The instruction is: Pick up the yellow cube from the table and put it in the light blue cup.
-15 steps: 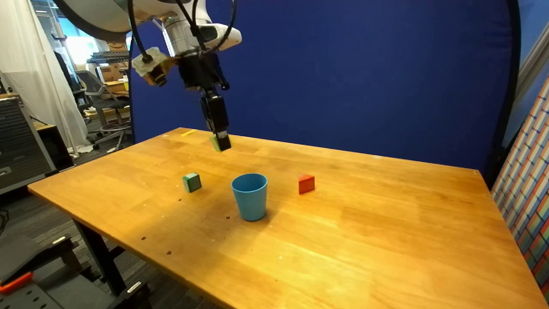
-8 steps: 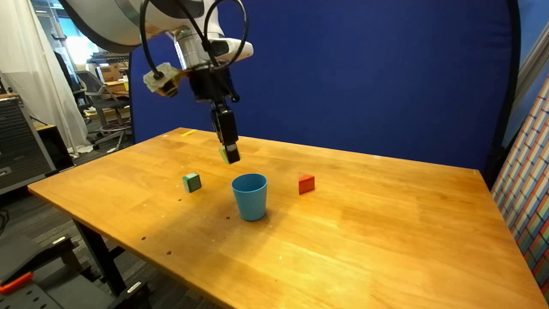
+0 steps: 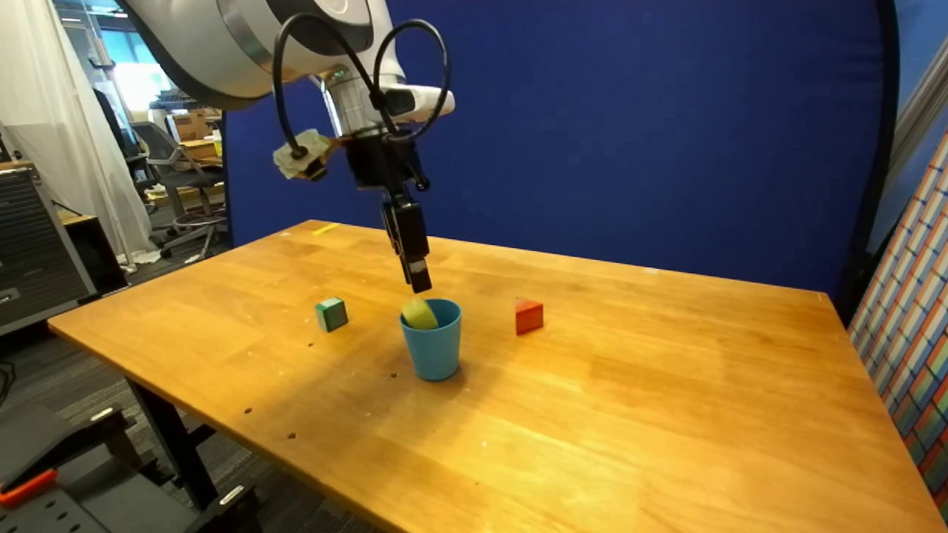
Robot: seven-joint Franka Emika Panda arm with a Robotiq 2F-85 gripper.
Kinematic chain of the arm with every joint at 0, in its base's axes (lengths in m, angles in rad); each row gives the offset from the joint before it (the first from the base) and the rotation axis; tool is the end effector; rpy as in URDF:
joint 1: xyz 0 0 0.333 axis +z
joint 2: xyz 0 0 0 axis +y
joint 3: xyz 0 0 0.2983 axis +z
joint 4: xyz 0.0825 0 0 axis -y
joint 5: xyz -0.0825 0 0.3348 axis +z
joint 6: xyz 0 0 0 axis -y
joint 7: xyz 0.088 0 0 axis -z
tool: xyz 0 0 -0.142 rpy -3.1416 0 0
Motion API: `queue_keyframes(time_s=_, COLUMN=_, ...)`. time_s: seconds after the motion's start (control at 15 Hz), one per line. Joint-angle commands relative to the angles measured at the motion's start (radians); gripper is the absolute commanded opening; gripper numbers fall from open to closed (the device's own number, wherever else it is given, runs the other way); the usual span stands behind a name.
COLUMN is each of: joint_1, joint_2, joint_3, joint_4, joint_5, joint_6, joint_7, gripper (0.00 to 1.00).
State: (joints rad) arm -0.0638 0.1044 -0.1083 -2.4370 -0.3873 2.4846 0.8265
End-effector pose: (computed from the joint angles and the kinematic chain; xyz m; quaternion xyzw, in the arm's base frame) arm 0.4433 -0.0843 0.2457 0.9351 -0.3326 0.0113 0.1216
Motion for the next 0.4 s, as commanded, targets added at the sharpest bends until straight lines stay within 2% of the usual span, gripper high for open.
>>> queue_keyframes(time_s=0.0, joint_1=0.006, joint_2=0.03, joint_3=-0.016, joint_4=0.026, joint_5=0.001, joint_6=0.04, joint_7=-0.004, gripper=0.82)
queue_keyframes(time_s=0.13, joint_1=0.003, joint_2=0.019, joint_3=-0.012, joint_4=0.013, joint_5=0.043, joint_6=0.046, joint_7=-0.039, gripper=0.97)
queue_keyframes(time_s=0.2, joint_1=-0.003, joint_2=0.007, joint_3=-0.002, joint_4=-0.001, joint_5=0.098, joint_6=0.04, joint_7=-0.085, gripper=1.0)
queue_keyframes(time_s=0.27, joint_1=0.013, joint_2=0.023, joint_3=-0.015, joint_4=0.01, joint_5=0.039, joint_6=0.022, joint_7=-0.023, gripper=0.88)
queue_keyframes(time_s=0.33, joint_1=0.013, joint_2=0.023, joint_3=-0.014, joint_4=0.009, joint_5=0.064, joint_6=0.022, joint_7=-0.043, gripper=0.95)
